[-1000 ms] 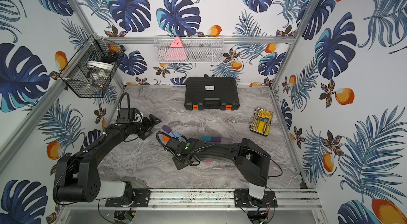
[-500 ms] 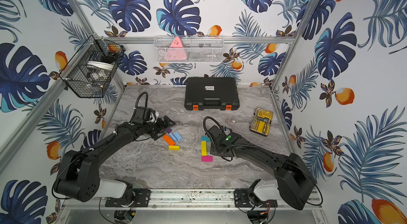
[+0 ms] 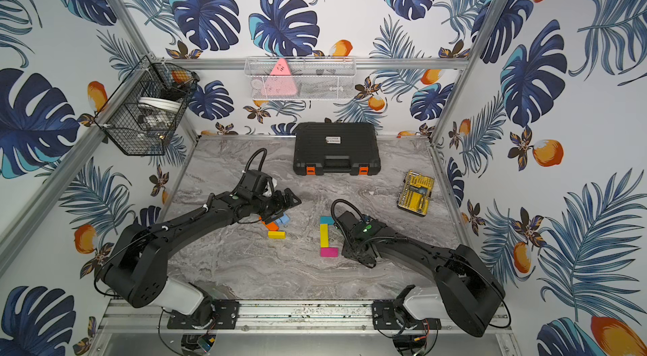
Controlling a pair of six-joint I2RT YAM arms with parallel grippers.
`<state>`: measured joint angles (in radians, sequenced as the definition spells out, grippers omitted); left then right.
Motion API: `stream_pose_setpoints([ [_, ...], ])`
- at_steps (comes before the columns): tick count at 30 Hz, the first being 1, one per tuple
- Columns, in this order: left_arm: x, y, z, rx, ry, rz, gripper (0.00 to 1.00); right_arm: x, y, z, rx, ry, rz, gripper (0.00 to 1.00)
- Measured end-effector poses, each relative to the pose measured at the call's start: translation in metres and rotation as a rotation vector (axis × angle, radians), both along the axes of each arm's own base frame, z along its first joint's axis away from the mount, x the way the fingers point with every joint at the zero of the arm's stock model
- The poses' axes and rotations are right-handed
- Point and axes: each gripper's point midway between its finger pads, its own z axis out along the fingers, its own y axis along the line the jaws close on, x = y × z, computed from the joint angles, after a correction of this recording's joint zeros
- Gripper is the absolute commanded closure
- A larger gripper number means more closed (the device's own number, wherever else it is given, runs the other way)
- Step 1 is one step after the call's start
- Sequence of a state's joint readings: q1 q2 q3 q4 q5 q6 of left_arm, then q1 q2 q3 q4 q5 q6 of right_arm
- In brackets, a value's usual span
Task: Assemble the letter c with building blocks
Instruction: Place the building block at the center of the board.
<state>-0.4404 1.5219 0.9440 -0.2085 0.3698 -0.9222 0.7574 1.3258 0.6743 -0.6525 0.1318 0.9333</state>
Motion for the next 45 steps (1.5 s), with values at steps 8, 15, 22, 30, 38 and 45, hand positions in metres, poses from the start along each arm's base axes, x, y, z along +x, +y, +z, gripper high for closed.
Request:
stream_pose_setpoints([
  [8,-0.001,-0.014,-0.003,0.007,0.003,-0.021,0.01,-0.004,0.008,-0.005,0.051,0.023,-0.005,0.28],
  [15,-0.001,-0.017,-0.006,0.016,0.005,-0.018,0.01,-0.004,0.027,-0.006,0.153,0.028,0.011,0.26],
  [22,-0.001,-0.019,-0.009,0.019,0.010,-0.020,0.01,0.008,0.060,0.008,0.297,-0.018,0.106,0.25],
  [30,0.000,-0.025,-0.010,0.017,0.005,-0.032,0.01,0.029,0.066,0.041,0.288,-0.130,0.158,0.23],
  [38,-0.002,-0.043,-0.020,0.030,0.019,-0.069,0.01,0.048,0.029,0.039,0.110,-0.144,0.064,0.23],
  [45,-0.001,-0.067,-0.038,0.057,0.042,-0.114,0.01,0.068,-0.003,0.041,0.067,-0.161,-0.055,0.23],
])
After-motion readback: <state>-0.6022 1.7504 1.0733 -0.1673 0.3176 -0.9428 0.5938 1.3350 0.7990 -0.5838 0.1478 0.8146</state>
